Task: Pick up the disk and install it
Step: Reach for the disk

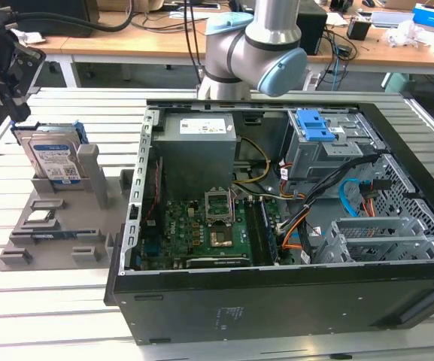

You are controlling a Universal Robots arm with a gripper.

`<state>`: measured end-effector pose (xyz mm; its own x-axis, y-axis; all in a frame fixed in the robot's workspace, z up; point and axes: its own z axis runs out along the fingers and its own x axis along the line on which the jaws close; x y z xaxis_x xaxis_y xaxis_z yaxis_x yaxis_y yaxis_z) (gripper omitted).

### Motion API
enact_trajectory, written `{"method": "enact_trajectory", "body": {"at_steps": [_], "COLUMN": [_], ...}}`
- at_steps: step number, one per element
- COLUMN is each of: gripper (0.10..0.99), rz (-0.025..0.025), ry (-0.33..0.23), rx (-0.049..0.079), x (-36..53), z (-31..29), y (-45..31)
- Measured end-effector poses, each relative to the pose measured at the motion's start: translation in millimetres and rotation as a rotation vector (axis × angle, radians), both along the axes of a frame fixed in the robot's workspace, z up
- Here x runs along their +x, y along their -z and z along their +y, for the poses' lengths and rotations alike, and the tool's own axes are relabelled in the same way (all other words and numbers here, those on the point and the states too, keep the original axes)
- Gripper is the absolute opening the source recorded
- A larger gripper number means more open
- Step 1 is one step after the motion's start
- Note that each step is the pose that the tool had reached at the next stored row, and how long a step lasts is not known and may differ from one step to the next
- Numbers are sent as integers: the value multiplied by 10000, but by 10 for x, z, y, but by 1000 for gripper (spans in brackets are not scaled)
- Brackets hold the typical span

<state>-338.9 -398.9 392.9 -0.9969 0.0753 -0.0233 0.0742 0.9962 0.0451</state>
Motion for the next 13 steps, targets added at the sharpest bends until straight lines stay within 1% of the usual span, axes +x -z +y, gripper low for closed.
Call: {"method": "enact_trajectory", "body": {"at_steps": [3,7,8,9,13], "gripper": [106,106,106,106,106], "rz": [0,0,0,0,0], "ry": [0,-1,0,0,0], "rx": [0,0,1,0,0], "x": [-50,-87,-118,-186,-227], "z": [0,0,0,0,0], "y": [0,0,0,0,0]}}
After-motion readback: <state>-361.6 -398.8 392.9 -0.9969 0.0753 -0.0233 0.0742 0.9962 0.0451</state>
